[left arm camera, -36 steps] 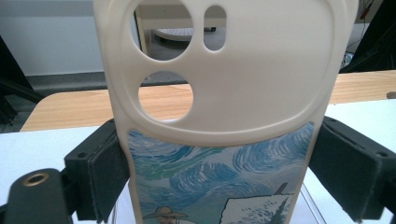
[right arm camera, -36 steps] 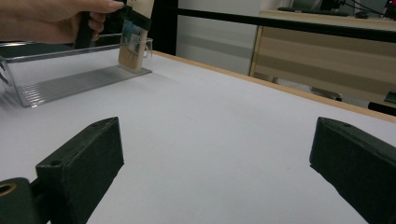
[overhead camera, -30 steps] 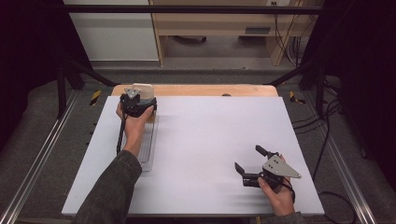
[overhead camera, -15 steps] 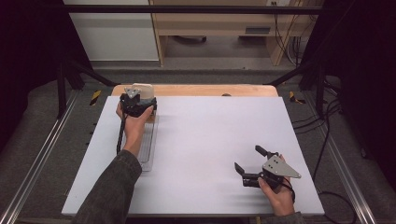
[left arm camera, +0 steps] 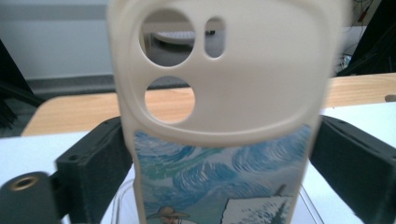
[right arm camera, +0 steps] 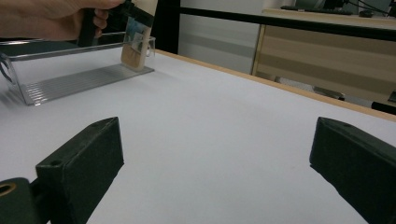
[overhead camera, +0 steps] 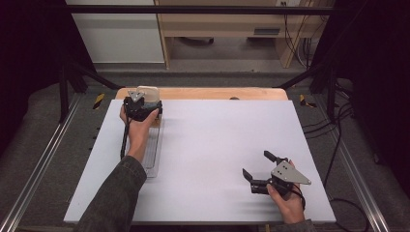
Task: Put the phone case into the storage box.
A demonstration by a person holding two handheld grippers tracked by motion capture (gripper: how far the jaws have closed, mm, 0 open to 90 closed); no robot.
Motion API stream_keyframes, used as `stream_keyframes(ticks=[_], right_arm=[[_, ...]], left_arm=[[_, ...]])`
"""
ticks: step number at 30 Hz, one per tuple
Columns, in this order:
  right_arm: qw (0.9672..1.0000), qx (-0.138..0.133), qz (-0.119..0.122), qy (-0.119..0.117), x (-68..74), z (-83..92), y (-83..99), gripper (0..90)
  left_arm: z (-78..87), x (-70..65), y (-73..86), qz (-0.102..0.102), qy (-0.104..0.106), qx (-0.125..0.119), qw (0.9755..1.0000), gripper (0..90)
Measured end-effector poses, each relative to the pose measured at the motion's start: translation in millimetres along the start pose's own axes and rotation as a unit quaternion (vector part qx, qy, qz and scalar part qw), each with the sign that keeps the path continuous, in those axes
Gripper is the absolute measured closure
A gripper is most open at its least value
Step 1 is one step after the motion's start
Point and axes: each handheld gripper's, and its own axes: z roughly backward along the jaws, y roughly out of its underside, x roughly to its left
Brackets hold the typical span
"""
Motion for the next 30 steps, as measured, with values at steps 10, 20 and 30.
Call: stream_keyframes(ticks=[10, 20, 30], right_arm=[[1.0, 0.0, 0.0, 0.0, 0.2, 0.0, -0.1, 2.8], [1.0, -0.001, 0.0, 0.0, 0.4, 0.1, -0.1, 2.8], [1.0, -0.001, 0.002, 0.001, 0.8, -0.1, -0.3, 2.9]], left_arm=[[2.6, 1.1, -2.4, 0.007, -0.009, -0.015, 0.9998, 3.8], [5.8, -2.5, -4.5, 0.003, 0.003, -0.019, 0.9998, 3.8], [9.7, -5.7, -5.5, -0.004, 0.017, -0.019, 0.9997, 3.9]])
